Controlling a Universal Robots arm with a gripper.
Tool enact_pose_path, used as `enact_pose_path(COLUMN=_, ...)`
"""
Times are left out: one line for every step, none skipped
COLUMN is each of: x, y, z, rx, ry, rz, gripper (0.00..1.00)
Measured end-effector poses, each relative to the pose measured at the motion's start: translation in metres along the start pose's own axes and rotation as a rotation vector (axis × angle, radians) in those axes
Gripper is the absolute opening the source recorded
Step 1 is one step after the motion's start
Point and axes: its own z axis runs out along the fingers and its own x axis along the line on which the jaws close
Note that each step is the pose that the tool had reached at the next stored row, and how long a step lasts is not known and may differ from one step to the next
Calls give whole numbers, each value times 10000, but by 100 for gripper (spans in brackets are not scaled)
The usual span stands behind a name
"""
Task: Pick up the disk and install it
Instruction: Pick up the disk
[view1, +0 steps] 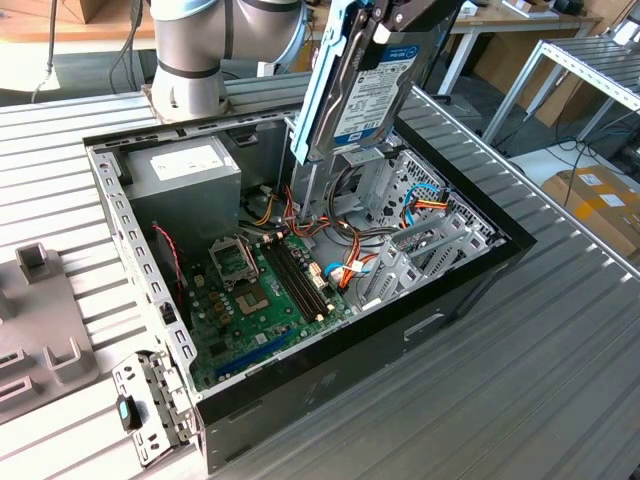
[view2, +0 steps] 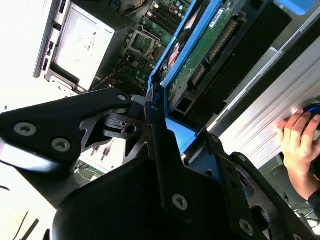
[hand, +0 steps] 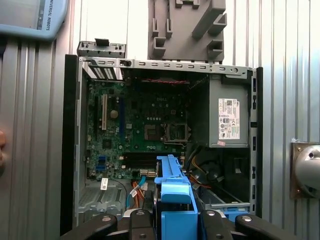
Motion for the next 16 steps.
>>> enact_pose_path(x=1, y=0, z=0, rx=0, ry=1, rz=0, gripper=37)
enact_pose_path(x=6, y=0, z=0, rx=0, ry=1, rz=0, gripper=37)
enact_pose_path(x=8, y=0, z=0, rx=0, ry=0, rz=0, gripper=37)
enact_pose_path(x=10, y=0, z=-1, rx=0, ry=1, rz=1, gripper=37)
enact_pose_path(x=16, y=-1, z=-1, rx=0, ry=0, rz=0, gripper=37)
enact_pose_path(x=18, y=-1, z=0, rx=0, ry=0, rz=0, gripper=37)
enact_pose_path(x=20, y=-2, z=-1, rx=0, ry=1, rz=0, gripper=37)
enact_pose_path(x=24, y=-3, z=0, rx=0, ry=0, rz=0, gripper=37)
enact_pose_path(x=26, y=-5, z=-1, rx=0, ry=1, rz=1, gripper=37)
enact_pose_path(x=28, y=-6, z=0, rx=0, ry=1, rz=0, gripper=37)
enact_pose_path(x=29, y=-7, z=0, rx=0, ry=1, rz=0, gripper=37)
enact_pose_path(x=31, y=-8, z=0, rx=0, ry=2, rz=0, gripper=37)
enact_pose_path(x=35, y=-8, z=0, rx=0, ry=2, rz=0, gripper=37)
enact_pose_path(x=41, y=-9, z=0, rx=-1, ry=2, rz=0, gripper=37)
enact_pose_path(x=46, y=-9, z=1, rx=0, ry=1, rz=0, gripper=37)
enact_pose_path(x=52, y=-9, z=3, rx=0, ry=0, rz=1, gripper=37)
